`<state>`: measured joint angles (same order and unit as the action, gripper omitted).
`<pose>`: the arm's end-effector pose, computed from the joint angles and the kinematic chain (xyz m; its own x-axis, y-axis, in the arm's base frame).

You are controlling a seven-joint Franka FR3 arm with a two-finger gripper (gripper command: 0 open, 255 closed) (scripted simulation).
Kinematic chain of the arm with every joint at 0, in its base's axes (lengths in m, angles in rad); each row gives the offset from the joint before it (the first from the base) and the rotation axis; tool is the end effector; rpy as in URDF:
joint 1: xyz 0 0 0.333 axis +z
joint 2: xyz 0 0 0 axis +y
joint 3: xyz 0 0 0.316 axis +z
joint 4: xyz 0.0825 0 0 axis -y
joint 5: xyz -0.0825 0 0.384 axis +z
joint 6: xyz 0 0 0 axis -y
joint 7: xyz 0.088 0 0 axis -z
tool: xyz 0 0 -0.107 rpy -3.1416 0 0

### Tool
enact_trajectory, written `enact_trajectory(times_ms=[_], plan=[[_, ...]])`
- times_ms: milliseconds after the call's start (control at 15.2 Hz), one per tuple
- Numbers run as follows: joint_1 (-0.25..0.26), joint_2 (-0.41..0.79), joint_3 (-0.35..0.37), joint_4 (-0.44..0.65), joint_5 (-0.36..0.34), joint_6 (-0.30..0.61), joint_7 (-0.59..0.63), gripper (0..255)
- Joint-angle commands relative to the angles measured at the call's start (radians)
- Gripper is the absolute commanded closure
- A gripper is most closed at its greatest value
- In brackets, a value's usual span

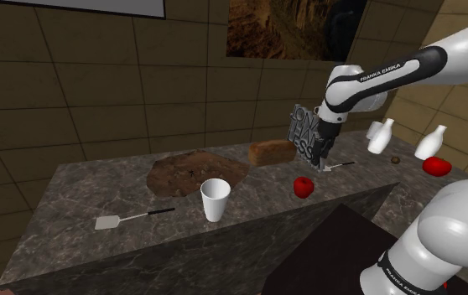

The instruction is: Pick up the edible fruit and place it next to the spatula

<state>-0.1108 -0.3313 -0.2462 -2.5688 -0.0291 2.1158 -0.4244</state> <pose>0.3778 -0.1395 0.3652 0.9898 0.1065 -0.0944 0.0965 -0.9898 -0.1048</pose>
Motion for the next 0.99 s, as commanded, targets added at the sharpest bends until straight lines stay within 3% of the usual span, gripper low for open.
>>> enact_trajectory(times_ms=[0, 462, 924], plan=[[-0.001, 0.075, -0.023, 0.011, 0.010, 0.067, -0.037, 0], [-0.018, 0.354, -0.091, 0.111, 0.108, 0.245, -0.216, 0], [-0.077, 0.607, -0.080, 0.245, 0.250, 0.349, -0.385, 0]])
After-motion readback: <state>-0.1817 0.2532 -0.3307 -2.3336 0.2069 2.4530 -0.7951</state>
